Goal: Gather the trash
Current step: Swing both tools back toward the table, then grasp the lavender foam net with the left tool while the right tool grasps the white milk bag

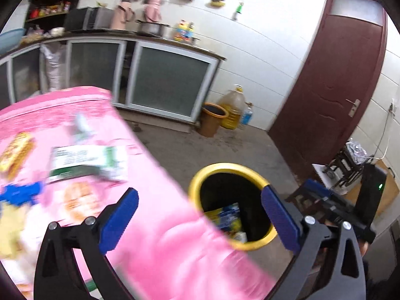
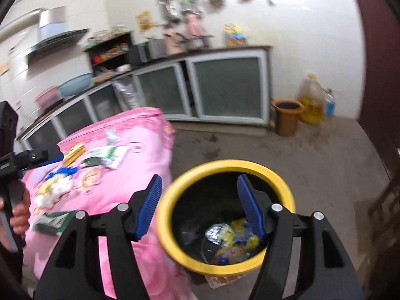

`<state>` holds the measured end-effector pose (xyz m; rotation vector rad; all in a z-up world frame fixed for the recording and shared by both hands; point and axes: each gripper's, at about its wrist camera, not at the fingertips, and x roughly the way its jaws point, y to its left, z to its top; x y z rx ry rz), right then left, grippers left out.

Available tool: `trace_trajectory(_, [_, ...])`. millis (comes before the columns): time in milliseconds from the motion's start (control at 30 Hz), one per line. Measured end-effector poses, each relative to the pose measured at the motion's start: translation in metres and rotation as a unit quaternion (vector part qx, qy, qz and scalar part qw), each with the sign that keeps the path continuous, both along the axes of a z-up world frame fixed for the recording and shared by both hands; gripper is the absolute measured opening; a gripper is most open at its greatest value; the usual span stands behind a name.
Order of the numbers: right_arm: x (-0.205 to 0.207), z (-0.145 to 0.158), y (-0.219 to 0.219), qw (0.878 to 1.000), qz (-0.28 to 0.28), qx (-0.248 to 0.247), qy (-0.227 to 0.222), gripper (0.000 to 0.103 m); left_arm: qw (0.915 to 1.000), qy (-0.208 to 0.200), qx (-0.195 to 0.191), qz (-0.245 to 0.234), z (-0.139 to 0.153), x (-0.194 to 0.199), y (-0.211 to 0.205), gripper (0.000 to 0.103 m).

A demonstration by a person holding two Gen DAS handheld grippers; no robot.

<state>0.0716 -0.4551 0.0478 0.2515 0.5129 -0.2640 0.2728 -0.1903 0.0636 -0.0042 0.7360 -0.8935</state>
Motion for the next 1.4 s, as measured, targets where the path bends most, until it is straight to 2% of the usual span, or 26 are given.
trace_trajectory(200, [0.020,0.007,0.059,0.996,0.081,-0.031,-0.005,0.061,0.9946,-0.023,0.056,0.084,-0.009,0.011,0.114,0.095])
trace_trajectory(367, [0.049,0.006,0.098,0.991,0.121,-0.049,0.011,0.061,0.9807,-0.042,0.102,0.162,-0.017,0.024,0.202,0.095])
trace_trajectory(467, [0.069,0.002,0.115,0.989,0.135,-0.057,0.028,0.061,0.9718,-0.039,0.112,0.204,-0.018,0.038,0.249,0.095])
trace_trajectory(633, [0.112,-0.005,0.143,0.980,0.168,-0.088,0.064,0.062,0.9602,-0.038,0.128,0.245,-0.022,0.063,0.306,0.095])
trace_trajectory(700, [0.130,-0.008,0.154,0.973,0.186,-0.109,0.080,0.062,0.9564,-0.034,0.138,0.255,-0.025,0.073,0.317,0.095])
trace_trajectory(833, [0.171,-0.017,0.175,0.953,0.232,-0.159,0.115,0.064,0.9497,-0.022,0.159,0.269,-0.034,0.100,0.334,0.095])
trace_trajectory(900, [0.196,-0.024,0.183,0.937,0.267,-0.178,0.140,0.069,0.9481,-0.018,0.169,0.269,-0.038,0.112,0.338,0.095])
trace_trajectory(967, [0.219,-0.028,0.190,0.920,0.289,-0.206,0.162,0.070,0.9489,-0.010,0.177,0.261,-0.040,0.127,0.342,0.095])
trace_trajectory(1100, [0.270,-0.028,0.197,0.894,0.341,-0.199,0.211,0.077,0.9550,0.004,0.203,0.216,-0.042,0.156,0.340,0.095])
trace_trajectory(1167, [0.295,-0.031,0.202,0.877,0.362,-0.207,0.239,0.077,0.9551,0.005,0.235,0.180,-0.046,0.170,0.332,0.095])
trace_trajectory(1333, [0.334,-0.035,0.214,0.848,0.398,-0.210,0.279,0.078,0.9411,0.008,0.311,0.133,-0.060,0.202,0.314,0.095])
trace_trajectory(1400, [0.347,-0.039,0.217,0.836,0.411,-0.215,0.293,0.081,0.9377,0.018,0.323,0.126,-0.062,0.217,0.314,0.095])
